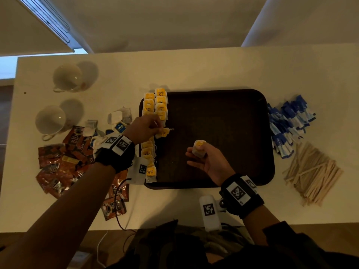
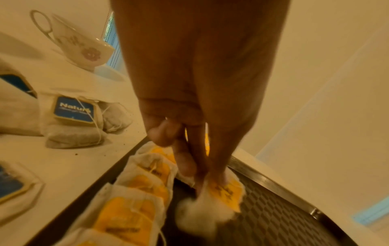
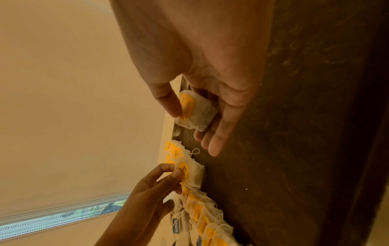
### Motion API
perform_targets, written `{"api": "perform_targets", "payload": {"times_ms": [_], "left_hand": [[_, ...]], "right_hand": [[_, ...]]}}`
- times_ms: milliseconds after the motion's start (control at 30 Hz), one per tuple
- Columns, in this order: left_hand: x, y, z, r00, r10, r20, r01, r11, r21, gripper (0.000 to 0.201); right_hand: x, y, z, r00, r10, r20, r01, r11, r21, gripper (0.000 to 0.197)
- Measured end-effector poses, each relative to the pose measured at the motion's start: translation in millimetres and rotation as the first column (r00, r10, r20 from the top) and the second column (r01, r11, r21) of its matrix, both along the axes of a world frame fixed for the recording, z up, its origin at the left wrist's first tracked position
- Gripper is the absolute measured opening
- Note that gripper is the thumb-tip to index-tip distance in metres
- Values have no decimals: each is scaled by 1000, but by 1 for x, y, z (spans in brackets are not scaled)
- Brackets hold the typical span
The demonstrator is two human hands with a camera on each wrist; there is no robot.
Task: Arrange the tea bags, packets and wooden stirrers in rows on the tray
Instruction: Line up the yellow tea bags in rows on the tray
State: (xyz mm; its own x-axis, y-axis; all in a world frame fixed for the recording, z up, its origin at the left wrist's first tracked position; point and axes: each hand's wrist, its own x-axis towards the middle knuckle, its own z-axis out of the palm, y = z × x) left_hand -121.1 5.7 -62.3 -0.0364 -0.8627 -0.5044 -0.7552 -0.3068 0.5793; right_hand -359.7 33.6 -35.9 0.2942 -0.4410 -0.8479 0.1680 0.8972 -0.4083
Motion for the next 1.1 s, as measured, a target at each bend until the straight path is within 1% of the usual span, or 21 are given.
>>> {"api": "perform_targets", "payload": {"times_ms": [67, 133, 167, 267, 333, 467, 667, 767, 800, 867, 967, 1100], "left_hand": [[2, 2, 0, 994, -24, -110, 33, 996, 77, 6], [3, 1, -1, 992, -21, -126, 31, 997, 73, 6], [3, -1, -2, 996, -10, -92, 14, 999, 45, 7], [-2, -7, -6, 994, 27, 107, -19, 997, -69, 12], [-4, -8, -9, 983, 75, 168, -53, 990, -131, 11], [-7, -7, -11, 971, 160, 175, -131, 977, -167, 10], [-6, -5, -16, 957, 184, 225, -149, 976, -162, 14], [-9, -1, -14, 953, 220, 210, -179, 963, -200, 17], [-10, 1, -13, 955, 216, 204, -172, 961, -216, 16], [-14, 5, -11, 965, 152, 215, -103, 969, -224, 13], [-19, 12, -12, 966, 44, 256, 0, 986, -167, 15], [-21, 15, -16, 965, 34, 262, -6, 994, -109, 20]], "right_hand": [[0, 1, 0, 1000, 8, -3, -8, 1000, 3, 11], [1, 2, 0, 1000, 15, -5, -15, 1000, -4, 11], [1, 2, 1, 1000, 18, -4, -19, 1000, -8, 11], [0, 3, 2, 999, 32, -12, -32, 999, -18, 11], [-1, 4, 2, 999, 39, -20, -40, 999, -27, 11], [-2, 5, 2, 999, 36, -22, -37, 999, -32, 11], [-1, 6, 2, 999, 51, -19, -52, 997, -52, 13], [0, 6, 2, 997, 74, -25, -75, 995, -64, 12], [0, 6, 2, 996, 82, -32, -84, 994, -74, 12], [0, 6, 1, 994, 90, -56, -95, 991, -96, 11], [0, 7, 0, 992, 100, -80, -109, 986, -127, 9], [1, 7, 0, 992, 105, -66, -114, 982, -151, 9]]}}
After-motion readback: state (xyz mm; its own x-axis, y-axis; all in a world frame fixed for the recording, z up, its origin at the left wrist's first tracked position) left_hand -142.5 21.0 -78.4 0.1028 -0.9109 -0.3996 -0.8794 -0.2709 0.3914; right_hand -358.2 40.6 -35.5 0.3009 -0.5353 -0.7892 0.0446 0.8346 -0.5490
